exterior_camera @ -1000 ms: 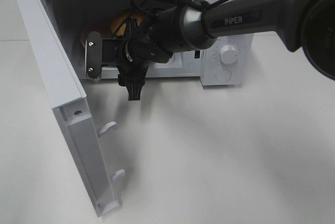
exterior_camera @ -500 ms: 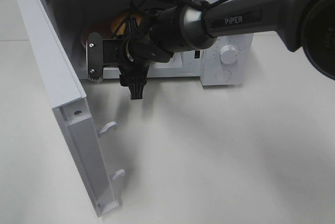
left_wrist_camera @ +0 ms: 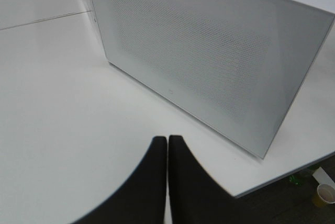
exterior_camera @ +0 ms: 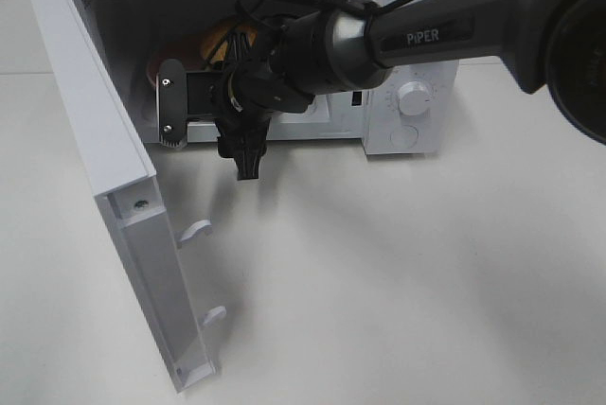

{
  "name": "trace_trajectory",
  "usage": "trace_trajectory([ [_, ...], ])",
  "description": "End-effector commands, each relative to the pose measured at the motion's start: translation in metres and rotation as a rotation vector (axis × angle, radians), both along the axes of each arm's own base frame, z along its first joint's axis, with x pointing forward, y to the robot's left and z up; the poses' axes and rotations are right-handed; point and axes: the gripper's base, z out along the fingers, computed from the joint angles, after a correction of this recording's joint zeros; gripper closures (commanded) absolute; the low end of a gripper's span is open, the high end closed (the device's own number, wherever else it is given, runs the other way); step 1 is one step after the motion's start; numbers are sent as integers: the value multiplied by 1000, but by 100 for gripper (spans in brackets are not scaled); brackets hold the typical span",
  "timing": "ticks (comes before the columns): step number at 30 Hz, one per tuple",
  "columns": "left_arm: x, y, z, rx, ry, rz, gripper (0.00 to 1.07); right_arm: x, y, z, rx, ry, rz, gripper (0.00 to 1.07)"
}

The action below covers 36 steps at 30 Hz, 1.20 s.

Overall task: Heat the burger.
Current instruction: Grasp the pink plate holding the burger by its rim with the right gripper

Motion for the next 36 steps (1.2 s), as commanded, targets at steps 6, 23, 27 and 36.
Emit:
trace_trajectory([
  [6,-2,0,0,-17,-20,-2,106,8,-4,2,25,-18,2,44],
  [23,-2,0,0,-17,-19,-1,106,8,-2,0,38,-23,18,49],
  [27,-2,0,0,-17,-19,-1,106,8,-2,0,39,-22,17,53],
  [36,-2,0,0,-17,-19,-1,106,8,-2,-1,38,-22,17,72],
])
